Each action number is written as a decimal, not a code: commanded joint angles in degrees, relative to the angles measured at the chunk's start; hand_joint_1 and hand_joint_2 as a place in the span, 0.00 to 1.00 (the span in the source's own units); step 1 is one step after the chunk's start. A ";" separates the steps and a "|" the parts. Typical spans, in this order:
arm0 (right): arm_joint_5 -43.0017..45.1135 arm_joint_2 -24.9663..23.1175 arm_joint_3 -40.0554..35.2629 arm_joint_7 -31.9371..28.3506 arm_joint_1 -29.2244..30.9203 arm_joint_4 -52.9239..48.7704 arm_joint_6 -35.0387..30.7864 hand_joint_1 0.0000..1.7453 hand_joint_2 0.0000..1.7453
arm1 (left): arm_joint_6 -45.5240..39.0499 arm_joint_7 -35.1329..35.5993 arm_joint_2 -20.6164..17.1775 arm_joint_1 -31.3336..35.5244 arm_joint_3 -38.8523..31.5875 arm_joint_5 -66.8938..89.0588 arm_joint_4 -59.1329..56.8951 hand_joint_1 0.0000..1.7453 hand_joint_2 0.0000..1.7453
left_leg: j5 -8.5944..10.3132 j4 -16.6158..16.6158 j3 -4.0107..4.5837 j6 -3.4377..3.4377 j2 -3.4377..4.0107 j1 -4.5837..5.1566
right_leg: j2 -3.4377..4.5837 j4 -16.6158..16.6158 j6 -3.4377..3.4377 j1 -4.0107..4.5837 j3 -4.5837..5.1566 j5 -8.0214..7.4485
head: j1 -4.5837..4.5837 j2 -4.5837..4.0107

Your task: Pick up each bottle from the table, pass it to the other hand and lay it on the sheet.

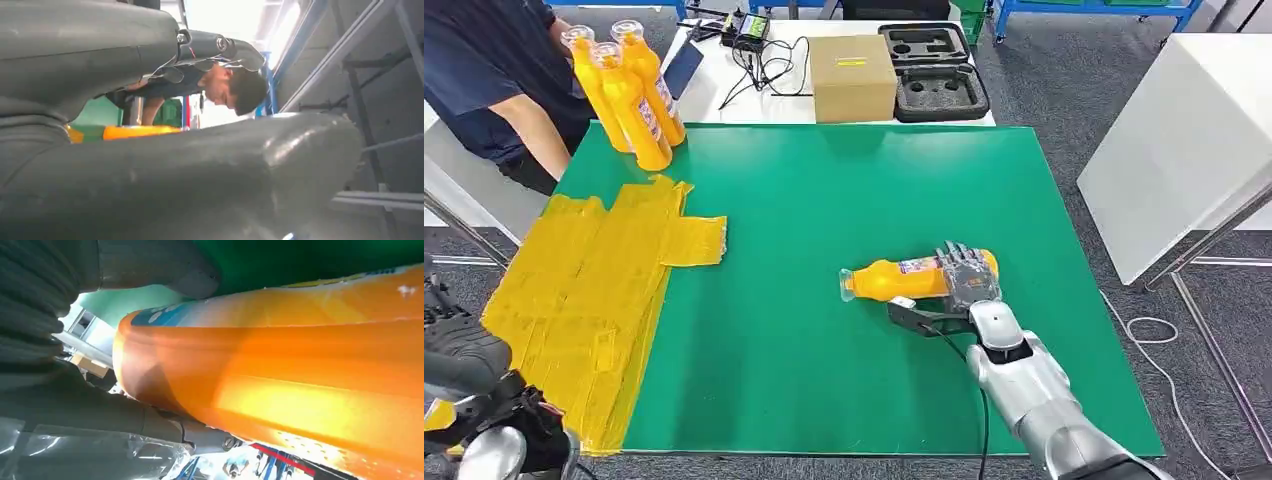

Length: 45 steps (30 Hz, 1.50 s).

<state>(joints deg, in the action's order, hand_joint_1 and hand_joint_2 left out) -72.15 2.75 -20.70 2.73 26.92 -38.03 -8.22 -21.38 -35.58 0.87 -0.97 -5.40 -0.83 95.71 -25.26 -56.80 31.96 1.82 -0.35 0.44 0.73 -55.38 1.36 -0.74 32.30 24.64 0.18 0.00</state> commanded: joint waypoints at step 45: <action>18.08 4.84 -6.70 -10.70 0.58 -13.27 4.61 1.00 1.00 | 11.09 3.05 0.86 -4.49 -1.32 -5.36 0.15 0.00 0.00 | -0.05 -0.01 0.08 -0.14 0.02 -0.06 | -0.09 0.01 -0.06 0.06 0.12 0.06 | 0.00 0.00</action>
<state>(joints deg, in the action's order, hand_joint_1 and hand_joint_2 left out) -59.19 3.11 -24.74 -7.26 32.66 -34.58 -3.34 -17.77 -35.56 1.42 -2.91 -6.49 -2.80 96.83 -25.25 -56.81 32.09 1.82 -0.27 0.42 0.76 -55.39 1.36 -0.72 32.51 24.64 0.17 0.00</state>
